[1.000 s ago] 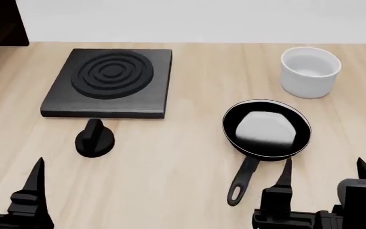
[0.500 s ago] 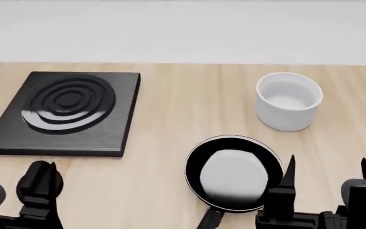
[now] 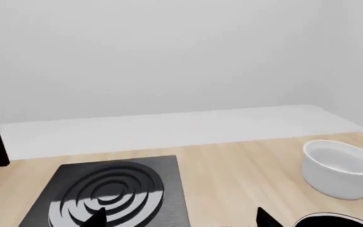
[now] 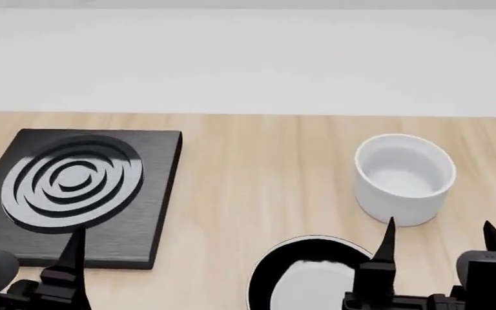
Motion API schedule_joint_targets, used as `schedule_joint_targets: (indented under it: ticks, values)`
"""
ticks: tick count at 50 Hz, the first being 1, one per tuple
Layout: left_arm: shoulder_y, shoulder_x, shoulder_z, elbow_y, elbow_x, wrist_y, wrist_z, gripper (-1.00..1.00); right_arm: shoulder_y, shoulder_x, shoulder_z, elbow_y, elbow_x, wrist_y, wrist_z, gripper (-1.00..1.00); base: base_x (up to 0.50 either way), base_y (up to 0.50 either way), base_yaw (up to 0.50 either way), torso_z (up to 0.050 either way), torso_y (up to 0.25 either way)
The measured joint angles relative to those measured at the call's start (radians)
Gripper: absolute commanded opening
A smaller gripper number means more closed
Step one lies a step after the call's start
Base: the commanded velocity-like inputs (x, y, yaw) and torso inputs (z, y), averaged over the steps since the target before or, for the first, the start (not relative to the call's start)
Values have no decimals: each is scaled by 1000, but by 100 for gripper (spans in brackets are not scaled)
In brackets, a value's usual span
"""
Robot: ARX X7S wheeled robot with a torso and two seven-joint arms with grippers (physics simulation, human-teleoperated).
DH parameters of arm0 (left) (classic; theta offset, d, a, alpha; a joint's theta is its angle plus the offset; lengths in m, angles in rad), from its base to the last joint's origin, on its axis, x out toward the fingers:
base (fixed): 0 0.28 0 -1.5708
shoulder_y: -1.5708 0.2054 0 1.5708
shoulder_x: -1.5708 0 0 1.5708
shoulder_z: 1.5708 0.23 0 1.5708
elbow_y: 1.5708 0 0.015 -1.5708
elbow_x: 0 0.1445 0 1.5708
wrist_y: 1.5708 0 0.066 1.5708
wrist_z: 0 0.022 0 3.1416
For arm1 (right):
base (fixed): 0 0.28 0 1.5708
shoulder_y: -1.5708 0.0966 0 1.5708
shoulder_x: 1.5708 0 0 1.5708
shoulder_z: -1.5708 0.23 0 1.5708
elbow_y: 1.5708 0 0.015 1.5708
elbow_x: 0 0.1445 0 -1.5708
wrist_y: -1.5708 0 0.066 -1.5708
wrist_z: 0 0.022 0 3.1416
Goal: Put the frying pan on the cabinet shelf.
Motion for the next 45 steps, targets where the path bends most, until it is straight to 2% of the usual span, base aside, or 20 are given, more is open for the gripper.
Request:
schedule_joint_targets:
  ticks: [8, 15, 18, 24, 29, 34, 45]
  values:
    - [-18, 9, -6, 31, -50, -60, -23, 100, 2, -2, 1, -7, 9, 7, 7, 100, 164, 0, 0, 0, 0]
    - [-87, 57, -50, 80, -194, -230, -95, 100, 4, -3, 6, -11, 15, 9, 13, 100, 0, 0, 0, 0, 0]
    - [-126, 85, -68, 85, -302, -304, -165, 100, 5, -2, 7, -10, 15, 8, 14, 100, 0, 0, 0, 0, 0]
    - [-203, 128, -63, 43, -582, -385, -382, 100, 6, 0, 9, -11, 18, 10, 18, 100, 0, 0, 0, 0, 0]
    - [-234, 163, -25, 8, -720, -415, -496, 100, 4, 2, 14, -13, 20, 9, 22, 100, 0, 0, 0, 0, 0]
    - [-232, 189, 30, -19, -741, -423, -528, 100, 1, 4, 20, -18, 22, 10, 26, 100, 0, 0, 0, 0, 0]
    - [-170, 212, 156, -63, -660, -375, -481, 100, 8, 10, 49, -27, 22, 25, 57, 100, 0, 0, 0, 0, 0]
